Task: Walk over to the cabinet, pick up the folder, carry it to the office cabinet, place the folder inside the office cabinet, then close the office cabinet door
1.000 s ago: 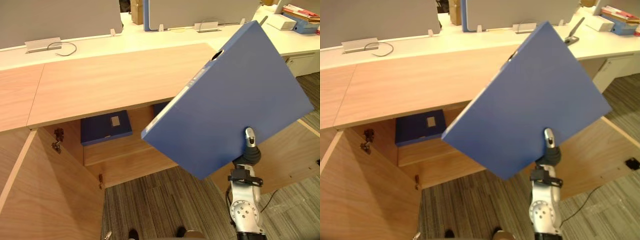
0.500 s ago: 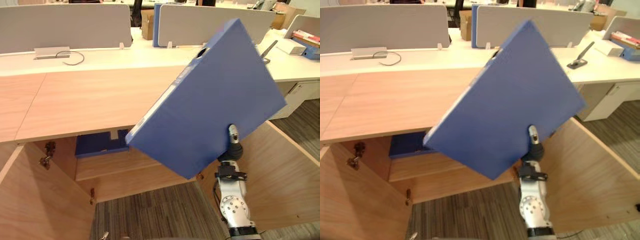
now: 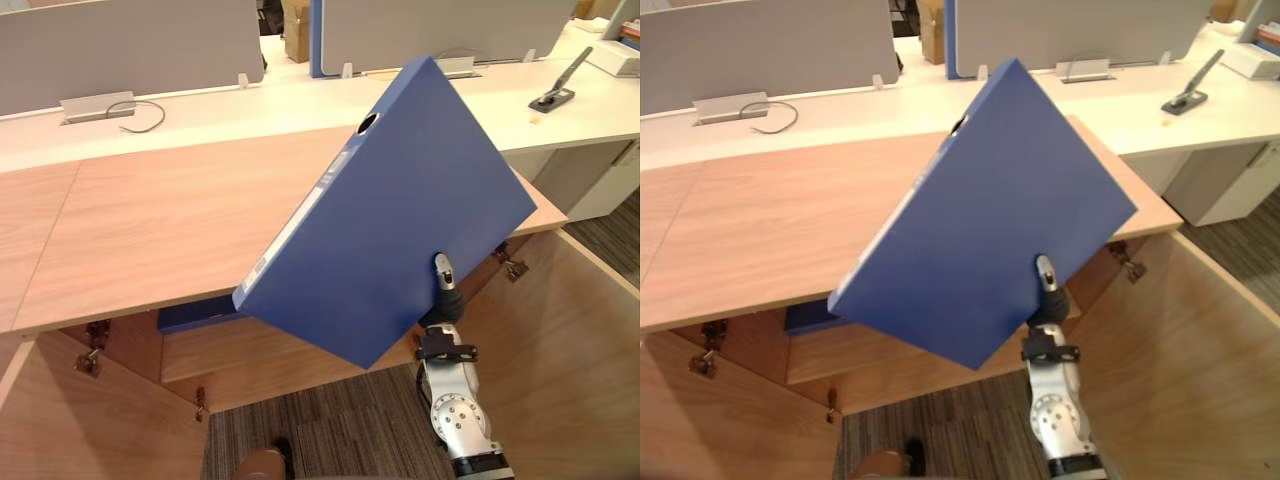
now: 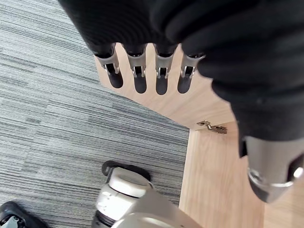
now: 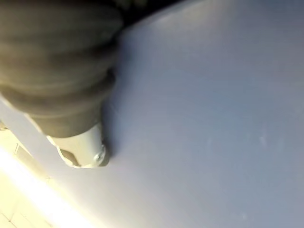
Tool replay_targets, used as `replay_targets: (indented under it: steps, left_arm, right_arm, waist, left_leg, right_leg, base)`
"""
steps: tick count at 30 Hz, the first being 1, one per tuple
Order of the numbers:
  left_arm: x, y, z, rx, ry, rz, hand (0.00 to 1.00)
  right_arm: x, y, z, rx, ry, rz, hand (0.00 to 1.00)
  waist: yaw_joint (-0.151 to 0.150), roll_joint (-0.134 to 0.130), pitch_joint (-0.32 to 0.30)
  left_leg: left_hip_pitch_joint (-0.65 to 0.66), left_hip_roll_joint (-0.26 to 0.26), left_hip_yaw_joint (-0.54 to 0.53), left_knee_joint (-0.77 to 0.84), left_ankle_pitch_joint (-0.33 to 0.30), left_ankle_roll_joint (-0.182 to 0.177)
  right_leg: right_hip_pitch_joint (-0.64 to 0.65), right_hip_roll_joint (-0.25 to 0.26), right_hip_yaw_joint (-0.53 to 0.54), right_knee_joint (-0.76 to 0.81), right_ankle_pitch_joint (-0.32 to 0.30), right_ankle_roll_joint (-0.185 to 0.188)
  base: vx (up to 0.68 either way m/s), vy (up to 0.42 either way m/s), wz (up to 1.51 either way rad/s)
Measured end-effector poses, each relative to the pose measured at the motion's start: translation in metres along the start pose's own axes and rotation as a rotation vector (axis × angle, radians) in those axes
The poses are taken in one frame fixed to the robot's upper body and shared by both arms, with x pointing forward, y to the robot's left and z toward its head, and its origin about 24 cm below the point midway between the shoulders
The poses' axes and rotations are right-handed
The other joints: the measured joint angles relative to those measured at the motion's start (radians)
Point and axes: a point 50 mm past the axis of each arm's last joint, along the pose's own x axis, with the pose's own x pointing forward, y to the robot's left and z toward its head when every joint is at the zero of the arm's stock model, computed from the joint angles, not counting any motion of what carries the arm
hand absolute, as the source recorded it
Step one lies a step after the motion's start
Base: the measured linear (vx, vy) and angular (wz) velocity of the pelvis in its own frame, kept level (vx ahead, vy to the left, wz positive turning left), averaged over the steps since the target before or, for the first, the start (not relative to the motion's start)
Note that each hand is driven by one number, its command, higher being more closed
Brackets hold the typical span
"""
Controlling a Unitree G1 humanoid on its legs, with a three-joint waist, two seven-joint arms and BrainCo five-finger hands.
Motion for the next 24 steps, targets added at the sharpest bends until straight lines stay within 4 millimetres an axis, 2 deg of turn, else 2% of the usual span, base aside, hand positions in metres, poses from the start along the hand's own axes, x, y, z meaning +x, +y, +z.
replay_targets:
  steps: [2, 5, 11, 12, 13, 15, 16, 17, 18, 19, 21, 22, 24]
  left_arm:
    - [0.0, 0.003, 0.001, -0.013, -0.004, 0.011, 0.0]
    - [0.0, 0.003, 0.001, -0.011, -0.004, 0.01, 0.0]
    - [0.001, -0.003, 0.006, 0.014, -0.016, -0.011, 0.0]
    - [0.001, -0.005, 0.006, 0.016, -0.015, -0.017, 0.0]
    - [0.0, -0.01, 0.002, 0.033, -0.007, -0.031, 0.0]
    - [0.0, -0.01, 0.001, 0.054, -0.002, -0.036, 0.0]
    - [0.001, -0.007, 0.003, 0.065, -0.006, -0.03, 0.0]
    - [0.001, -0.005, 0.004, 0.071, -0.008, -0.025, 0.0]
    - [0.002, -0.001, 0.005, 0.085, -0.007, -0.016, 0.0]
    - [0.003, 0.003, 0.01, 0.097, -0.017, -0.007, 0.0]
    - [0.004, 0.012, 0.015, 0.121, -0.028, 0.014, 0.0]
    - [0.005, 0.018, 0.019, 0.135, -0.035, 0.029, 0.0]
    - [0.005, 0.025, 0.022, 0.143, -0.041, 0.044, 0.0]
  right_arm:
    - [0.0, 0.001, -0.002, 0.002, 0.016, 0.006, 1.0]
    - [-0.004, -0.004, -0.004, -0.002, 0.026, -0.018, 1.0]
    - [-0.014, -0.016, -0.009, -0.013, 0.063, -0.073, 1.0]
    - [-0.016, -0.019, -0.01, -0.021, 0.077, -0.083, 1.0]
    - [-0.016, -0.021, -0.007, -0.047, 0.092, -0.081, 1.0]
    - [-0.016, -0.021, -0.005, -0.082, 0.098, -0.069, 1.0]
    - [-0.016, -0.021, -0.005, -0.09, 0.102, -0.064, 1.0]
    - [-0.016, -0.021, -0.006, -0.086, 0.108, -0.063, 1.0]
    - [-0.016, -0.019, -0.009, -0.083, 0.117, -0.048, 1.0]
    - [-0.015, -0.015, -0.01, -0.084, 0.122, -0.025, 1.0]
    - [-0.014, -0.009, -0.014, -0.078, 0.137, 0.016, 1.0]
    - [-0.013, -0.007, -0.015, -0.074, 0.146, 0.037, 1.0]
    - [-0.013, -0.006, -0.015, -0.076, 0.149, 0.044, 1.0]
  waist:
    - [0.001, 0.001, -0.014]
    - [-0.003, 0.001, -0.016]
    - [-0.011, 0.008, -0.02]
    - [-0.012, 0.018, -0.017]
    - [-0.013, 0.047, -0.019]
    - [-0.026, 0.061, -0.013]
    - [-0.026, 0.072, -0.004]
    - [-0.026, 0.073, -0.003]
    - [-0.025, 0.077, -0.001]
    - [-0.023, 0.088, 0.002]
    - [-0.009, 0.096, 0.007]
    - [0.005, 0.096, 0.009]
    - [0.011, 0.093, 0.013]
  left_leg:
    - [0.05, -0.01, 0.005, -0.142, 0.072, -0.003]
    - [0.105, -0.01, 0.012, -0.278, 0.143, -0.01]
    - [0.113, -0.011, 0.014, -0.289, 0.15, -0.01]
    - [0.114, -0.007, 0.012, -0.289, 0.148, -0.011]
    - [0.114, 0.009, 0.002, -0.289, 0.14, -0.021]
    - [0.122, 0.014, -0.018, -0.284, 0.129, -0.019]
    - [0.136, 0.023, -0.032, -0.276, 0.113, -0.001]
    - [0.131, 0.024, -0.037, -0.254, 0.099, -0.003]
    - [0.106, 0.033, -0.056, -0.173, 0.052, -0.003]
    - [0.061, 0.059, -0.076, -0.067, -0.003, -0.007]
    - [-0.013, 0.109, -0.096, 0.083, -0.075, -0.016]
    - [-0.068, 0.138, -0.111, 0.186, -0.125, -0.028]
    - [-0.15, 0.165, -0.145, 0.341, -0.199, -0.056]
  right_leg:
    - [-0.018, 0.003, 0.003, -0.005, 0.023, 0.012]
    - [-0.023, 0.018, 0.003, -0.022, 0.032, 0.02]
    - [-0.023, 0.02, 0.001, -0.022, 0.032, 0.02]
    - [-0.042, 0.016, 0.002, 0.02, 0.031, 0.021]
    - [-0.108, 0.015, 0.003, 0.146, 0.031, 0.021]
    - [-0.174, -0.005, 0.002, 0.305, 0.032, 0.02]
    - [-0.221, -0.027, 0.003, 0.439, 0.003, -0.034]
    - [-0.234, -0.052, -0.01, 0.476, -0.026, -0.066]
    - [-0.249, -0.119, -0.051, 0.507, -0.065, -0.087]
    - [-0.268, -0.172, -0.075, 0.496, -0.064, -0.089]
    - [-0.304, -0.228, -0.079, 0.435, -0.056, -0.085]
    - [-0.336, -0.253, -0.078, 0.389, -0.035, -0.069]
    - [-0.363, -0.287, -0.076, 0.333, 0.008, -0.042]
  base:
    - [0.08, -0.025, -0.08]
    - [0.05, -0.042, -0.08]
    - [0.0, -0.039, -0.04]
    - [-0.03, 0.023, -0.07]
    - [-0.03, 0.037, -0.04]
    - [-0.02, 0.021, 0.14]
    - [-0.02, -0.006, 0.25]
    - [-0.04, -0.01, 0.31]
    - [-0.1, -0.05, 0.37]
    - [-0.09, -0.051, 0.38]
    - [-0.08, -0.131, 0.2]
    - [-0.07, -0.247, 0.07]
    - [-0.04, -0.268, 0.14]
